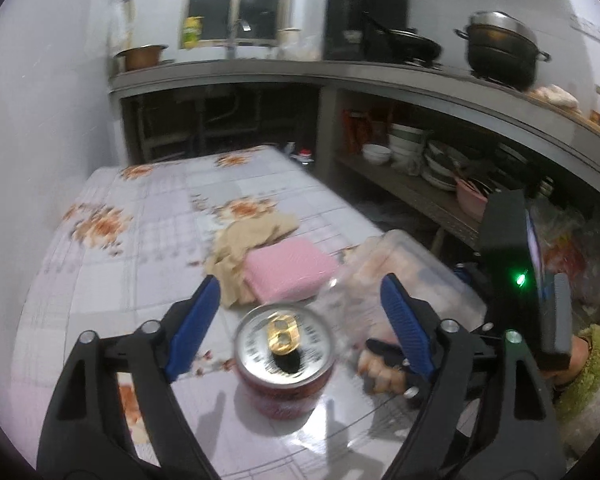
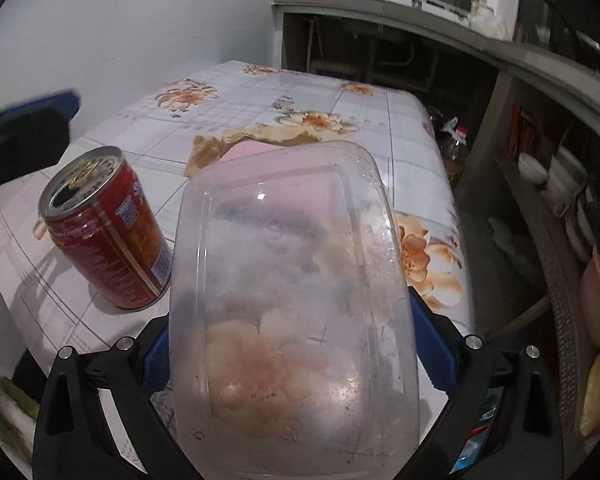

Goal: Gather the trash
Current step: 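Lower the container onto the table and open the right tool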

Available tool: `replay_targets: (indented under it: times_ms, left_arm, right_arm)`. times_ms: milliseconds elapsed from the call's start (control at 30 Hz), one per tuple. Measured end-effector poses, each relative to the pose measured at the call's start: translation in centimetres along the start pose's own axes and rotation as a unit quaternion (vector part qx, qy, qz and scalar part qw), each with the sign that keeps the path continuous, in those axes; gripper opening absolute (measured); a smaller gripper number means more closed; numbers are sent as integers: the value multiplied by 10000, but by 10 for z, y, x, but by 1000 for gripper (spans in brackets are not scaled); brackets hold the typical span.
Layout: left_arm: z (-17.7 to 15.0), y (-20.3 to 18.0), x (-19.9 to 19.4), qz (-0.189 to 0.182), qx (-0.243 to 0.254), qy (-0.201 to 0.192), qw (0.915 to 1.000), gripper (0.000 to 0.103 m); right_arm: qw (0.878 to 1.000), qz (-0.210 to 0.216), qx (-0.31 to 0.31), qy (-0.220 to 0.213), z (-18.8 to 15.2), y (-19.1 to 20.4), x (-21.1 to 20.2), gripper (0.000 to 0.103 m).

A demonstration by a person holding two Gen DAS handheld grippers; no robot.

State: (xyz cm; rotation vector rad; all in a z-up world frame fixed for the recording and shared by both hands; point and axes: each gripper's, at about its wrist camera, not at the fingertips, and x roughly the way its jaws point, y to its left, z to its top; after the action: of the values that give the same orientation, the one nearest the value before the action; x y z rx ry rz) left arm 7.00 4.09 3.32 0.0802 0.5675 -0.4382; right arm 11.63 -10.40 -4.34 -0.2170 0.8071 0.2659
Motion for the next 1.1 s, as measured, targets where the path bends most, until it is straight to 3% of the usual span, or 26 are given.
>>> replay_targets:
  times_ms: [167, 300, 467, 700, 867, 1100]
  left_arm:
    - [13, -23, 24, 35, 568, 453, 9974, 80]
    - [19, -30, 41, -4, 829, 879, 9927, 80]
    - [25, -30, 48, -154, 777, 993, 9919, 80]
    - [24, -21, 63, 0, 633, 1254, 9901, 80]
    - [31, -8, 52, 62, 359, 994, 9944, 80]
    - [20, 27, 5, -135, -162, 454, 9987, 83]
  right_arm:
    - [9994, -170, -280, -143, -2, 10, -7, 96]
    - [9993, -44, -70, -367, -5, -4, -17, 96]
    - [9975, 171, 72, -675, -10, -17, -28, 96]
    - [9913, 473, 492, -1127, -9, -36, -47, 96]
    - [9914, 520, 804, -893, -11, -52, -39, 96]
    - [9935, 865, 741, -71, -19, -42, -37, 96]
